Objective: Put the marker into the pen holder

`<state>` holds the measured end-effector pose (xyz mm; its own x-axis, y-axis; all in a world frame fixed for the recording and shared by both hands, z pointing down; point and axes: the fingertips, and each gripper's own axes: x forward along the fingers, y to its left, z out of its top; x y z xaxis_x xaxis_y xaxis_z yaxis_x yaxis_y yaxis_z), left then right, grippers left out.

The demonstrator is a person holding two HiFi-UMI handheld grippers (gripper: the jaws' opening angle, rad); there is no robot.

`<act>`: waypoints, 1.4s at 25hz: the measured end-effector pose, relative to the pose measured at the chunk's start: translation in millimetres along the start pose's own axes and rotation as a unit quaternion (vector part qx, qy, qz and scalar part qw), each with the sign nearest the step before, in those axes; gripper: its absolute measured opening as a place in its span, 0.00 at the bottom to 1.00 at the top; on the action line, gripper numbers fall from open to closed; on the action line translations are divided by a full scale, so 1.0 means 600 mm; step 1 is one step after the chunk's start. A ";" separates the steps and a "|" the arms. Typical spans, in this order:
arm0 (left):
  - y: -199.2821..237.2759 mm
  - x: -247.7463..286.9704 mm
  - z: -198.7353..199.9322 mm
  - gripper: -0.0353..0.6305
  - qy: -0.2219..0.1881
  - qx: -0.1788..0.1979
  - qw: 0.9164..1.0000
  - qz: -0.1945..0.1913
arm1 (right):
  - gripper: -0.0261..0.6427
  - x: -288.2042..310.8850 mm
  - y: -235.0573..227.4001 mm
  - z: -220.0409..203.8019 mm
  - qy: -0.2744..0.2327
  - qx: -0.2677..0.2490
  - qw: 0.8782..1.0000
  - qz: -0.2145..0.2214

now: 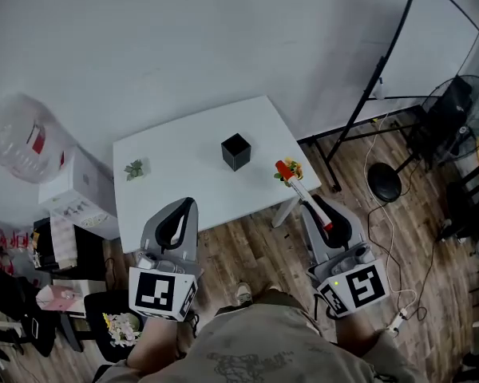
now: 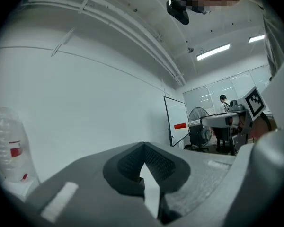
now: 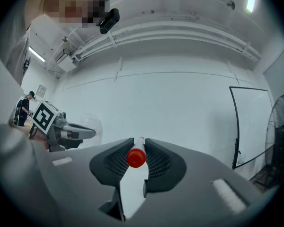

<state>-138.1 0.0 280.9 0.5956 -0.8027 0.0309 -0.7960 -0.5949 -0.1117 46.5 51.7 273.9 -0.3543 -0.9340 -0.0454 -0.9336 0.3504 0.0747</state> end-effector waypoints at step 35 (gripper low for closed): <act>0.139 0.415 -0.054 0.05 0.050 -0.007 0.994 0.098 | 0.19 0.415 -0.258 -0.125 0.036 0.027 0.986 0.163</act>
<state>-59.6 -251.1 311.6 0.4159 -0.9029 0.1091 -0.8973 -0.4269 -0.1124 106.6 -240.1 325.7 -0.6335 -0.7725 0.0426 -0.7725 0.6347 0.0197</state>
